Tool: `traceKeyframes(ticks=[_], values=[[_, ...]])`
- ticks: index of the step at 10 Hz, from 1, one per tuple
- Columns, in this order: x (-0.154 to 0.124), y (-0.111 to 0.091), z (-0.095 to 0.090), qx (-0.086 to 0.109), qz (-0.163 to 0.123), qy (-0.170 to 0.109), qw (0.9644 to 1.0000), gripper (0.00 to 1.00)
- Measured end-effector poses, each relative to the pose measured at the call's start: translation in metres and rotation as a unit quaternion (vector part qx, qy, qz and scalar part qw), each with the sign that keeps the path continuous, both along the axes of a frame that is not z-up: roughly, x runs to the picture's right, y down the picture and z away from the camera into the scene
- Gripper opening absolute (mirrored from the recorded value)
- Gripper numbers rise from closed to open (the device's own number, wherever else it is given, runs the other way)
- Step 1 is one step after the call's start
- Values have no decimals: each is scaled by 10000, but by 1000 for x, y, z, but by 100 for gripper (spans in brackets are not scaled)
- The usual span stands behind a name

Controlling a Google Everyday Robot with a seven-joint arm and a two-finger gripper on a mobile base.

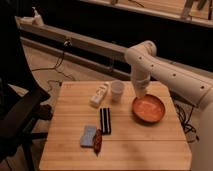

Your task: Move the arm in a circular motion

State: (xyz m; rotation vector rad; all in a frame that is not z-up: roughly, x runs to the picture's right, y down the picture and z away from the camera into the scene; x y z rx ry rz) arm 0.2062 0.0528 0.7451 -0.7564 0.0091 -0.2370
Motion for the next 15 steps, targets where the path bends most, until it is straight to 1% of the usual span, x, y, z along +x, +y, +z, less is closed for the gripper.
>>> traceKeyframes(ticks=[1, 2, 3, 4, 5, 6, 7, 8, 9, 12, 13, 14, 15], values=[[6, 6, -7, 21, 172, 55, 9998, 0], [16, 15, -18, 74, 398, 150, 9991, 0], [28, 27, -33, 115, 658, 269, 9974, 0], [46, 40, -47, 121, 992, 471, 9939, 0], [64, 48, -54, 122, 1228, 680, 9900, 0], [82, 52, -58, 141, 1361, 839, 9870, 0], [96, 52, -56, 154, 1340, 830, 9874, 0], [104, 49, -52, 151, 1251, 754, 9892, 0], [105, 40, -43, 165, 1198, 712, 9901, 0], [86, 3, -10, 197, 1180, 704, 9903, 0], [90, -2, -5, 206, 1178, 762, 9899, 0], [92, -5, -3, 225, 1125, 754, 9905, 0], [92, -4, -3, 215, 1090, 737, 9911, 0]])
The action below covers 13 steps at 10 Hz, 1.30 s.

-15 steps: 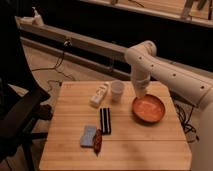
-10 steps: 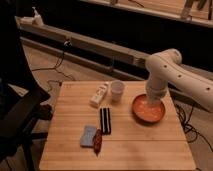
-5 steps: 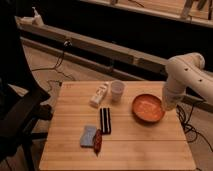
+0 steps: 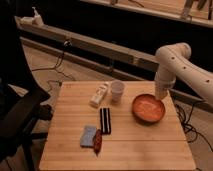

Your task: Move the arm in a circular motion

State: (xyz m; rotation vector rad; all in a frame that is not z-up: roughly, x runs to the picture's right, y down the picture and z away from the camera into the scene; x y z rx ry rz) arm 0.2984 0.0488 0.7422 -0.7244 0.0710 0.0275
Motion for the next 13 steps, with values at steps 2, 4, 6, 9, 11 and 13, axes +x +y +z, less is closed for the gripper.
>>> traceKeyframes(ticks=[2, 4, 6, 9, 11, 13], values=[[-1, -5, 5, 16, -52, -8, 10000, 0], [-27, -10, 11, -2, -124, -59, 9999, 0], [-49, -12, 12, 2, -192, -51, 9998, 0], [-48, -22, 22, 28, -256, -36, 9997, 0], [-61, -22, 25, -27, -344, -117, 9993, 0], [-77, -22, 28, -46, -366, -91, 9993, 0]])
